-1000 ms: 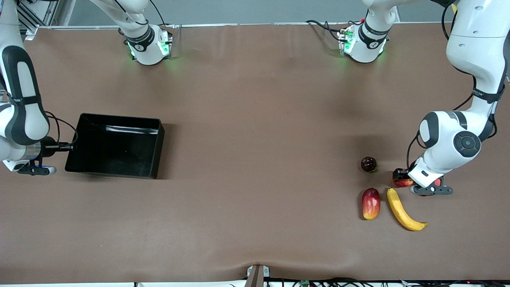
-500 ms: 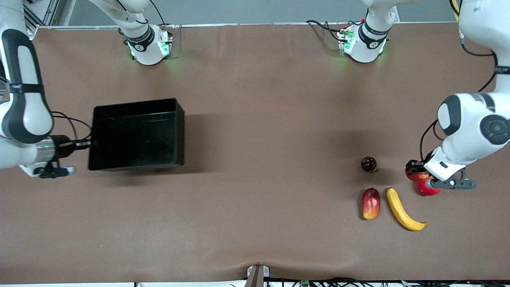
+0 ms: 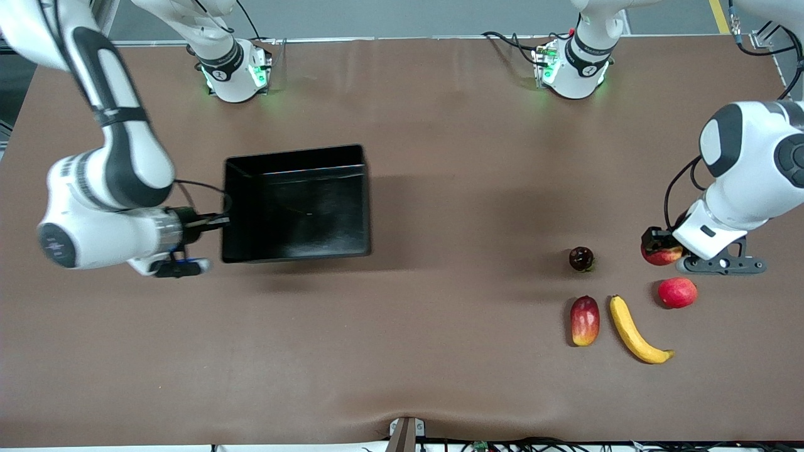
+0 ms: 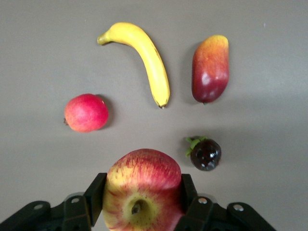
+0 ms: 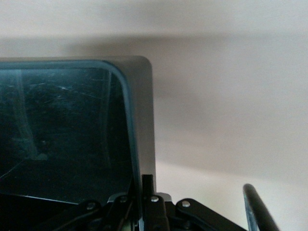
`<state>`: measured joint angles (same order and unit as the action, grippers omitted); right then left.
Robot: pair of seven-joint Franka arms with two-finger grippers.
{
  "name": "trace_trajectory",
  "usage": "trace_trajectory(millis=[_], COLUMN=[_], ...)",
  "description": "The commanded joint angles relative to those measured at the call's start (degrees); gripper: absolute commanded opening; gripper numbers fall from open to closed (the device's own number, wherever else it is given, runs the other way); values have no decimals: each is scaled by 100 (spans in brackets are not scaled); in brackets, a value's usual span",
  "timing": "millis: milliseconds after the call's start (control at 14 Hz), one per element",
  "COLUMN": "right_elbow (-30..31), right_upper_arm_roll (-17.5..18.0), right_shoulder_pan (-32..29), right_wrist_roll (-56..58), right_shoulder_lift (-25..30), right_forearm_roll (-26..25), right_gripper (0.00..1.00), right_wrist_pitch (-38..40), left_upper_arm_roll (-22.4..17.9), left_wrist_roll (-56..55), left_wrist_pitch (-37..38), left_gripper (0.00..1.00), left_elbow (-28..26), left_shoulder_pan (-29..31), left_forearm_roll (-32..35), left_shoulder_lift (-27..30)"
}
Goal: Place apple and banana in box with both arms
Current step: 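Slide the black box with the right gripper while the left gripper lifts the apple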
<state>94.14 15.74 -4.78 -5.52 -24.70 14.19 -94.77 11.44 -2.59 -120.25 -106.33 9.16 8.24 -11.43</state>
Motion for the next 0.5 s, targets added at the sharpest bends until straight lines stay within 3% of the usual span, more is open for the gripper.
trace_trajectory(millis=[0, 429], right_elbow=[95, 96], right_upper_arm_roll=[-36, -36], right_shoulder_pan=[642, 1751], right_wrist_roll=[-746, -1812], right_shoulder_lift=[79, -403], right_forearm_roll=[215, 215], right_gripper=[0, 0], right_wrist_pitch=[-365, -1850], left_upper_arm_roll=[191, 332], left_wrist_roll=[-180, -339], left_wrist_pitch=[352, 740], left_gripper=[0, 0], left_elbow=[-55, 104], left_shoulder_pan=[42, 25], left_forearm_roll=[38, -226], left_shoulder_lift=[272, 299])
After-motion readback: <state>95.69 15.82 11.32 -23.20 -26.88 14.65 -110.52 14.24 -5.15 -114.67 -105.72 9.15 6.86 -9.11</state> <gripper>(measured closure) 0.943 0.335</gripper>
